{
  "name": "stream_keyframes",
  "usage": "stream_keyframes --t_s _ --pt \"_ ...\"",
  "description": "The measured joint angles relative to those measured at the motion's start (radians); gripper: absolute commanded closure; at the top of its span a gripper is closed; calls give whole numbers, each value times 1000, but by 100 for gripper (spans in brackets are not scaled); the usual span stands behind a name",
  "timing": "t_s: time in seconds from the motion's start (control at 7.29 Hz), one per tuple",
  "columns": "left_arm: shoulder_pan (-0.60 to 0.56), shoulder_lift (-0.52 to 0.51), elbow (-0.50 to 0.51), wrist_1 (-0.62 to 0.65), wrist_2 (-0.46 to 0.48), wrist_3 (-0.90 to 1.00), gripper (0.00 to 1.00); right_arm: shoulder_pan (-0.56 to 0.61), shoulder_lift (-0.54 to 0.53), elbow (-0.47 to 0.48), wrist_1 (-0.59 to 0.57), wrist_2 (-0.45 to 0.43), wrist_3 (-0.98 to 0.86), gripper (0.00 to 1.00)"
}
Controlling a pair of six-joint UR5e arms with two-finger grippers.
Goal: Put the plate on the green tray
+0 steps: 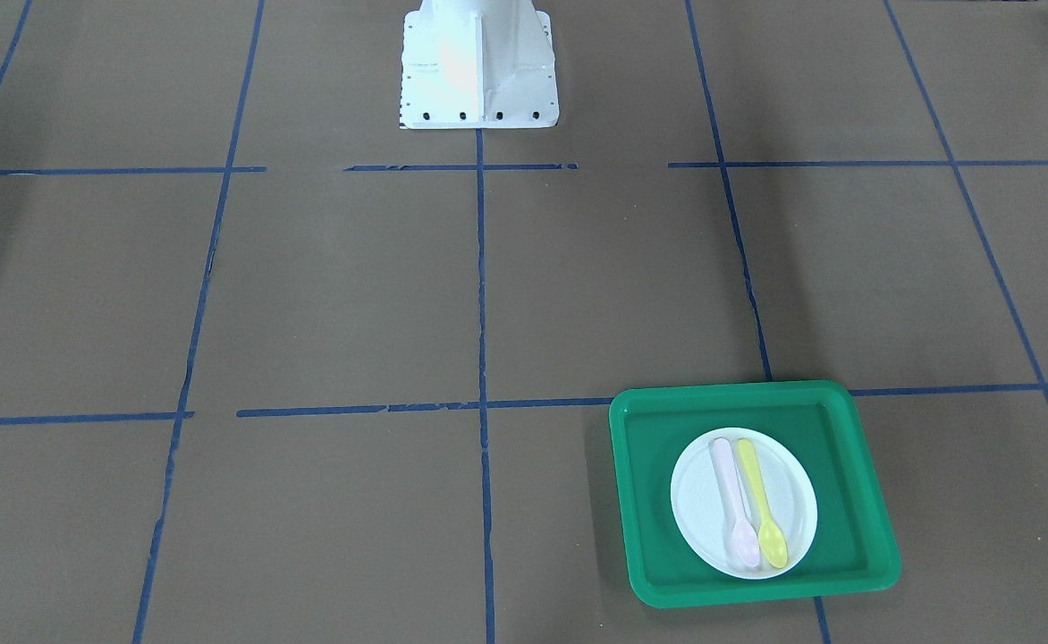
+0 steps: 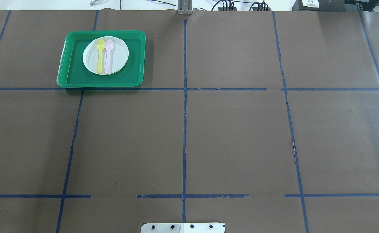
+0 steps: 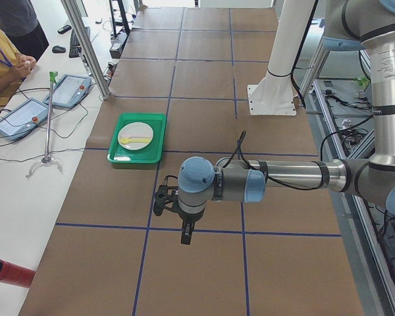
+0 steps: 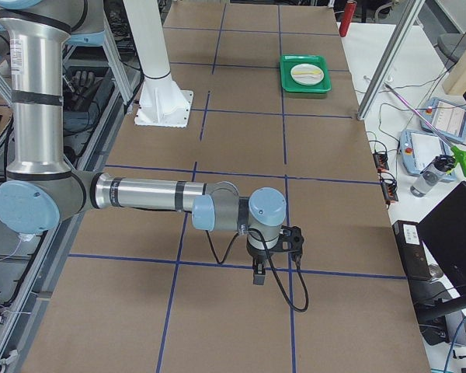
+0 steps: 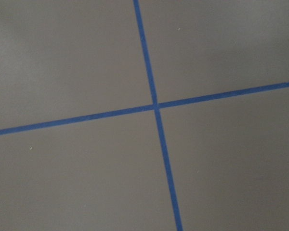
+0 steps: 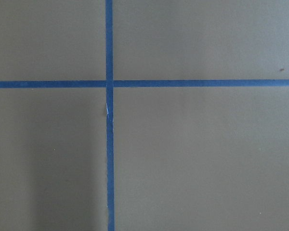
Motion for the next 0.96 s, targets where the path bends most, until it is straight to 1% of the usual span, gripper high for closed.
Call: stream_keyframes --t_s 0.55,0.96 --pt "-2 -1 15 -63 0 1 0 0 0 0 0 -1 0 0" --pt "-2 -1 12 -70 0 1 0 0 0 0 0 0 0 0"
